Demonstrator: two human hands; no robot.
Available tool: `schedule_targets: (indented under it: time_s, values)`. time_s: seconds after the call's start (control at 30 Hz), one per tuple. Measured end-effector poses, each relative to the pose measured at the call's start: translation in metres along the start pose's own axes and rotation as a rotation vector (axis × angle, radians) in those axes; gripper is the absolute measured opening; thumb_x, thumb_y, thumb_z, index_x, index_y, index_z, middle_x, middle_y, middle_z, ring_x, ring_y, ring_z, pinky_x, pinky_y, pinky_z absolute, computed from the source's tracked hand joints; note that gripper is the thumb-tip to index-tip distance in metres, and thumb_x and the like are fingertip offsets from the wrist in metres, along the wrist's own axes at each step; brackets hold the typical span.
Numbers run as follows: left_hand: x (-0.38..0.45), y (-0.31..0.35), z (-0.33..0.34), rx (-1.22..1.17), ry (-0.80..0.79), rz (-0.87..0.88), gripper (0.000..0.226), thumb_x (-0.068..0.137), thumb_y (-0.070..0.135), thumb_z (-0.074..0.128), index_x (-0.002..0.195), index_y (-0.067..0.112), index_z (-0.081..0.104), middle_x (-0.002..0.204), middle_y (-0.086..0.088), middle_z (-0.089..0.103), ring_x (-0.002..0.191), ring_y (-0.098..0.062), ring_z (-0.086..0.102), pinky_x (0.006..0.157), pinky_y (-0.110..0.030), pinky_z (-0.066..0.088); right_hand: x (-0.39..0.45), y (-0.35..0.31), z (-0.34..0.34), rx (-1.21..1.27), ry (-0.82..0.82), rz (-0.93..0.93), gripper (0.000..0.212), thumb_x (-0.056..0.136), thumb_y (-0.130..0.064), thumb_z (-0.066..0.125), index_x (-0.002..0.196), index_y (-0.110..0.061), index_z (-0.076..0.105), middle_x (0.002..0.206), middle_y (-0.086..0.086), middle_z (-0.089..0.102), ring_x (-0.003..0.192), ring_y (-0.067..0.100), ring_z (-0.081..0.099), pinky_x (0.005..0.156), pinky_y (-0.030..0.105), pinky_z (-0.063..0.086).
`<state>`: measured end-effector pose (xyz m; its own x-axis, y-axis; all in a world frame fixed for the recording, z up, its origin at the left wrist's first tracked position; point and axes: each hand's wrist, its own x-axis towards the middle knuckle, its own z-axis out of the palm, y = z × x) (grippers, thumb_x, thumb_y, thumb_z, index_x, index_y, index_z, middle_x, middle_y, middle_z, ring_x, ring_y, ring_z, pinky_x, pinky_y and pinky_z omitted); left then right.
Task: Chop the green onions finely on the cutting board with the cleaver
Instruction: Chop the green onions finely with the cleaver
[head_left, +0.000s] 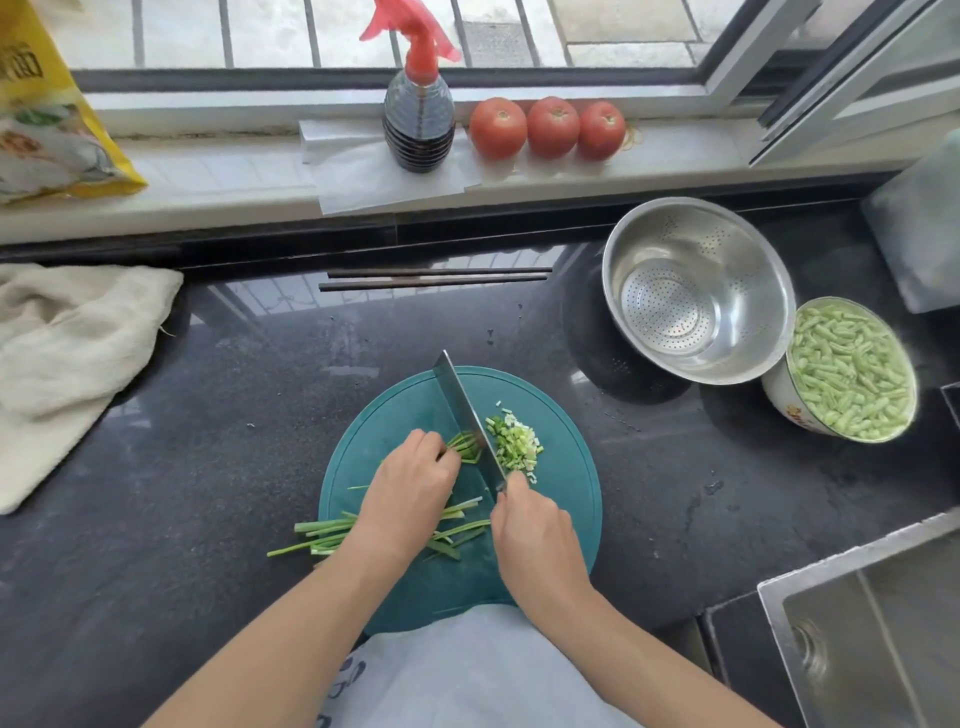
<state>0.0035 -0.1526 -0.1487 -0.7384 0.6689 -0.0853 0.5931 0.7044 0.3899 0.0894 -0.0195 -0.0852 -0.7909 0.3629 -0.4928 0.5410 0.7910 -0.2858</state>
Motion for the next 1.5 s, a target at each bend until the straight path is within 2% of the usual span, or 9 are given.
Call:
schedule_targets:
  time_s: [0.23,0.33,0.5,0.7,0.9,1.07,1.17,1.3,1.5]
  values:
    - [0.000,-0.004,0.003,0.036,0.000,0.062,0.021,0.070,-0.002,0.080,0.078,0.009,0.065,0.080,-0.006,0.054,0.075,-0.023,0.051,0.058,-0.035,0.048,0.036,-0.026,-0.005,-0.002,0.058,-0.077,0.015,0.105,-0.027,0.036,0.095,-0.017,0.043,0.092,0.011,0.068,0.085,0.038,0.063,0.064,0.039,0.038]
    - [-0.004,-0.002,0.005,0.059,0.003,0.060,0.017,0.076,0.001,0.077,0.087,0.009,0.066,0.084,-0.005,0.054,0.078,-0.023,0.049,0.063,-0.035,0.049,0.039,-0.015,-0.011,-0.008,0.079,-0.069,0.015,0.105,-0.027,0.037,0.094,-0.017,0.042,0.091,0.012,0.067,0.083,0.039,0.061,0.063,0.039,0.037]
    - [-0.010,0.000,0.009,0.034,0.015,0.015,0.023,0.084,0.000,0.068,0.106,0.005,0.066,0.098,-0.007,0.055,0.090,-0.025,0.047,0.075,-0.038,0.051,0.024,0.016,-0.018,0.014,0.091,-0.002,0.015,0.104,-0.028,0.035,0.102,-0.017,0.046,0.081,0.006,0.064,0.078,0.035,0.059,0.068,0.046,0.048]
    - [-0.007,0.001,0.008,-0.006,0.037,-0.043,0.015,0.082,0.000,0.070,0.096,0.005,0.070,0.090,-0.006,0.054,0.084,-0.025,0.046,0.067,-0.038,0.050,0.004,-0.003,-0.004,0.021,0.033,-0.093,0.022,0.104,-0.026,0.032,0.083,-0.020,0.032,0.071,0.001,0.052,0.067,0.036,0.048,0.059,0.042,0.035]
    - [-0.005,-0.003,0.012,0.015,0.060,-0.005,0.009,0.082,0.003,0.072,0.089,0.007,0.069,0.083,-0.005,0.050,0.078,-0.024,0.046,0.064,-0.036,0.046,0.011,-0.017,0.002,-0.019,0.014,-0.057,0.016,0.104,-0.024,0.033,0.090,-0.018,0.037,0.087,0.009,0.065,0.078,0.037,0.060,0.065,0.043,0.045]
    - [-0.006,-0.003,0.010,0.034,0.046,0.038,0.017,0.076,0.000,0.075,0.087,0.009,0.066,0.081,-0.004,0.049,0.077,-0.022,0.045,0.063,-0.035,0.043,0.037,-0.036,-0.003,0.025,0.047,-0.105,0.015,0.104,-0.023,0.036,0.090,-0.018,0.038,0.086,0.008,0.064,0.079,0.036,0.061,0.062,0.042,0.045]
    - [-0.010,-0.002,0.007,0.065,0.032,0.051,0.020,0.079,0.001,0.072,0.096,0.008,0.067,0.085,-0.004,0.051,0.079,-0.023,0.046,0.065,-0.037,0.046,0.038,-0.033,-0.005,0.011,0.051,-0.124,0.015,0.104,-0.023,0.037,0.090,-0.018,0.038,0.085,0.007,0.064,0.078,0.034,0.061,0.060,0.040,0.041]
    - [-0.012,-0.001,0.002,0.081,0.009,0.054,0.040,0.079,0.001,0.072,0.118,0.003,0.064,0.094,-0.006,0.053,0.084,-0.025,0.047,0.068,-0.038,0.049,0.024,-0.005,-0.004,-0.012,0.062,-0.064,0.017,0.104,-0.026,0.035,0.089,-0.018,0.038,0.084,0.008,0.065,0.076,0.038,0.059,0.062,0.042,0.040]
    - [-0.013,-0.005,-0.003,0.029,0.043,0.039,0.038,0.081,0.001,0.075,0.118,0.002,0.067,0.094,-0.010,0.057,0.083,-0.028,0.052,0.066,-0.039,0.052,0.014,0.019,-0.010,-0.006,0.093,-0.037,0.014,0.105,-0.026,0.033,0.094,-0.020,0.040,0.072,-0.001,0.055,0.070,0.031,0.056,0.063,0.044,0.046]
